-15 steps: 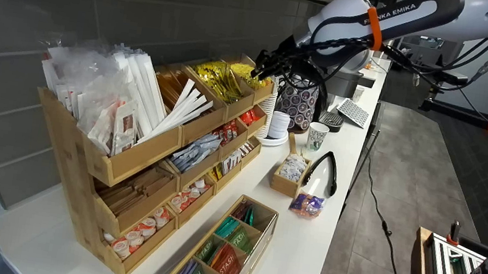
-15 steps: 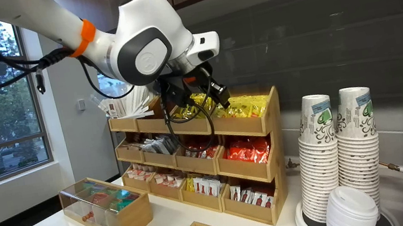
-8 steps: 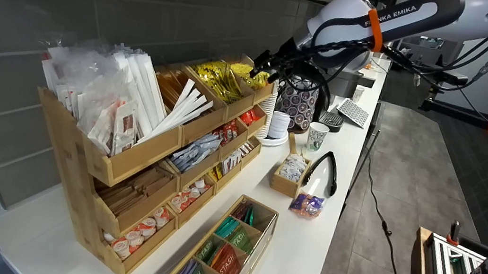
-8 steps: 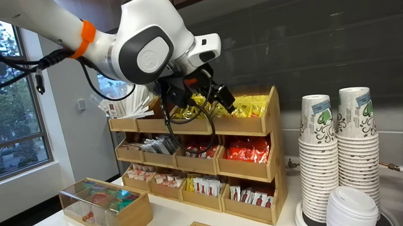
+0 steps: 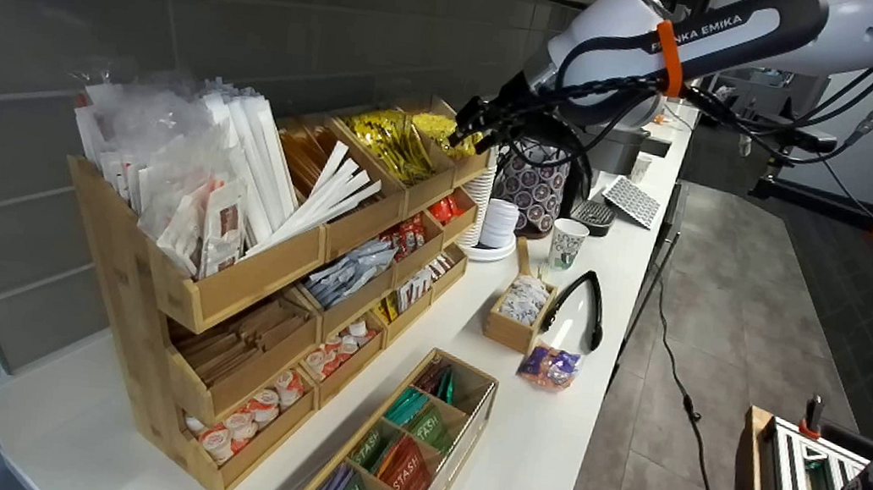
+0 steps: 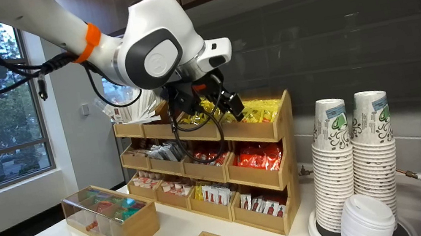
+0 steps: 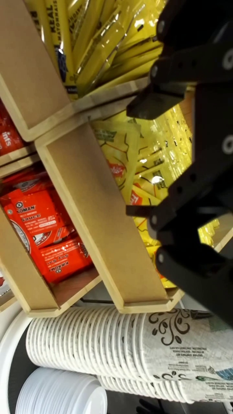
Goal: Pick up a sachet from the shelf and put it on the table
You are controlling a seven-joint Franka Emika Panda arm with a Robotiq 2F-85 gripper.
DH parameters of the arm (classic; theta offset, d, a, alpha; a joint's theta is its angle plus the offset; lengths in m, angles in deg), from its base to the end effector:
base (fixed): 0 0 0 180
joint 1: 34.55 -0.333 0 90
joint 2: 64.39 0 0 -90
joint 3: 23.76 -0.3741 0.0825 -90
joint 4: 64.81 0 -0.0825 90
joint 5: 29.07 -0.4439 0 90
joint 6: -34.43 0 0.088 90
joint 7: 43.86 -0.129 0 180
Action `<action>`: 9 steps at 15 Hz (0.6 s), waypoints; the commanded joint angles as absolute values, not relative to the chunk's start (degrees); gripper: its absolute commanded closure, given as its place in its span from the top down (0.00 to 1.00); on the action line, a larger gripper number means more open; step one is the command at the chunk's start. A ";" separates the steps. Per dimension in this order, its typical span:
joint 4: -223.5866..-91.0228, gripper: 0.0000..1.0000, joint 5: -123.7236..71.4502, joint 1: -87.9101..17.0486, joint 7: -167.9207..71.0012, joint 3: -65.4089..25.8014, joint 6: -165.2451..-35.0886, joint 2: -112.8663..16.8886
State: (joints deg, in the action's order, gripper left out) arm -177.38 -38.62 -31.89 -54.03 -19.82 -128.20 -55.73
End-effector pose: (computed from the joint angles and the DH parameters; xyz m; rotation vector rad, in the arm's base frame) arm 0.7059 -0.0870 0.4920 -2.7682 0.6021 -1.0643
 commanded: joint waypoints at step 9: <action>-177.13 0.16 -37.12 -32.49 -56.74 -19.52 -127.29 -55.23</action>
